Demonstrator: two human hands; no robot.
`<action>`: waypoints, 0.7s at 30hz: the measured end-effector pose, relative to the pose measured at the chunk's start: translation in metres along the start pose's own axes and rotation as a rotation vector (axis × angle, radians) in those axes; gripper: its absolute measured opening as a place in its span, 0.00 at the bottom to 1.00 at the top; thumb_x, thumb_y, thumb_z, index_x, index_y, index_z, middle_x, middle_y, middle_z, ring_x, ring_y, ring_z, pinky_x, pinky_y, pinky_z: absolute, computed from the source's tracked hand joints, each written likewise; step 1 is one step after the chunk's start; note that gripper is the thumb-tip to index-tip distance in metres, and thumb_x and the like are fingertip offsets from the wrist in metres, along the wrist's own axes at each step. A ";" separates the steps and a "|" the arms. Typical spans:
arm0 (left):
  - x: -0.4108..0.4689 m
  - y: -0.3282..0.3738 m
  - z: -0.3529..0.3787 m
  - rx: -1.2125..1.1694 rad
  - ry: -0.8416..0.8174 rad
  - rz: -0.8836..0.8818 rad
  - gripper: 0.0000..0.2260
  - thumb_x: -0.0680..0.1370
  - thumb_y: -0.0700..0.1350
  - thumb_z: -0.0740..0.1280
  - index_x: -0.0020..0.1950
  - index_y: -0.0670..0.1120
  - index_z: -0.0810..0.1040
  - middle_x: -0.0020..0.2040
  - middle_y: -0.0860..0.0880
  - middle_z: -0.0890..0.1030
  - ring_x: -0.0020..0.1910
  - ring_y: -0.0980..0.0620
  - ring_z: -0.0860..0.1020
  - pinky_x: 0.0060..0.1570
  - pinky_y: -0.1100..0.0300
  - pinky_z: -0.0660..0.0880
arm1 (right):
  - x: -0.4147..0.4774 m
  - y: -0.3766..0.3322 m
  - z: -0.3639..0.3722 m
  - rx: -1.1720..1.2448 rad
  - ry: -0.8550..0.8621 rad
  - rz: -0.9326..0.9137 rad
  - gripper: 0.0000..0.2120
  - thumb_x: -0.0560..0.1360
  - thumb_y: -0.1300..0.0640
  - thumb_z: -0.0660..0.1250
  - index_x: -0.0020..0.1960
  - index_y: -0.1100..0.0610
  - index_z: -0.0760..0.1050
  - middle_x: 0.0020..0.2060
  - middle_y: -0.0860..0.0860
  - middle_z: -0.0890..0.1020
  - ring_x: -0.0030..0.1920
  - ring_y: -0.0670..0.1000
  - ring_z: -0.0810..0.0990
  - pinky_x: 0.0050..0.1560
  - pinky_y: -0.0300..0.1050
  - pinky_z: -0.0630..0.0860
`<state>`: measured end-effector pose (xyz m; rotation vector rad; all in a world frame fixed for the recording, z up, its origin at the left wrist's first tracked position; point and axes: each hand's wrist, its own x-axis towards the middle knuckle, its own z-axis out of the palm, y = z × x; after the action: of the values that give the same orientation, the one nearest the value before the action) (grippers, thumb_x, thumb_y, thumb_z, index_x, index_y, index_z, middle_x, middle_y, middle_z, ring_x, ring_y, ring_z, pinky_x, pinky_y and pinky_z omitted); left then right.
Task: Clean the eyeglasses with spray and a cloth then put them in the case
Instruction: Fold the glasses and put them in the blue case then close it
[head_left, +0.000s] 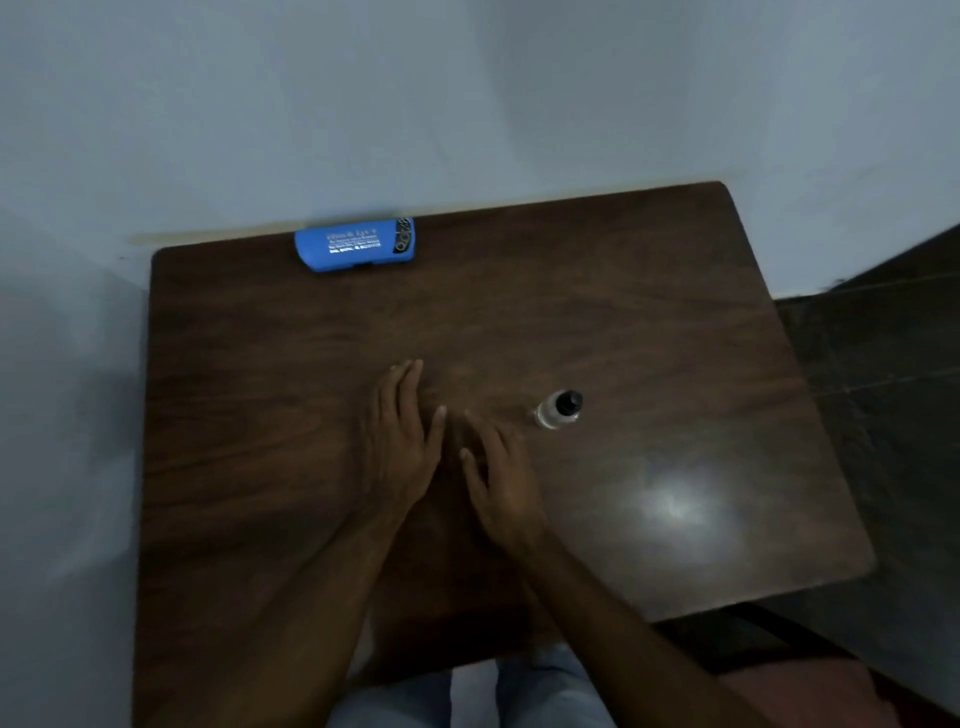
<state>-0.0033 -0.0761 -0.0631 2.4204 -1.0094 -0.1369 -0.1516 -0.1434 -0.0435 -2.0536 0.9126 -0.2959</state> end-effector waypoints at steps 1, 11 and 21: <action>-0.001 0.000 0.002 0.024 0.010 0.010 0.28 0.83 0.57 0.61 0.80 0.46 0.67 0.78 0.44 0.71 0.76 0.44 0.70 0.75 0.46 0.67 | -0.009 0.007 -0.004 -0.030 -0.003 0.005 0.21 0.85 0.52 0.63 0.77 0.55 0.72 0.70 0.53 0.78 0.69 0.52 0.75 0.71 0.49 0.74; -0.001 0.008 0.012 0.184 -0.031 -0.029 0.30 0.83 0.59 0.57 0.81 0.45 0.66 0.80 0.44 0.69 0.78 0.43 0.68 0.77 0.41 0.65 | -0.025 0.045 -0.071 -0.053 0.170 0.324 0.11 0.77 0.54 0.76 0.54 0.52 0.75 0.52 0.48 0.77 0.50 0.48 0.76 0.46 0.41 0.74; 0.058 -0.005 0.017 0.272 -0.076 -0.027 0.32 0.84 0.60 0.59 0.84 0.45 0.59 0.84 0.44 0.60 0.83 0.44 0.58 0.81 0.36 0.54 | 0.020 0.036 -0.075 -0.068 0.193 0.328 0.29 0.78 0.43 0.74 0.74 0.49 0.69 0.69 0.51 0.76 0.67 0.53 0.77 0.63 0.54 0.79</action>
<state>0.0370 -0.1198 -0.0742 2.6934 -1.0899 -0.1081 -0.1932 -0.2167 -0.0273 -1.9191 1.3739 -0.2907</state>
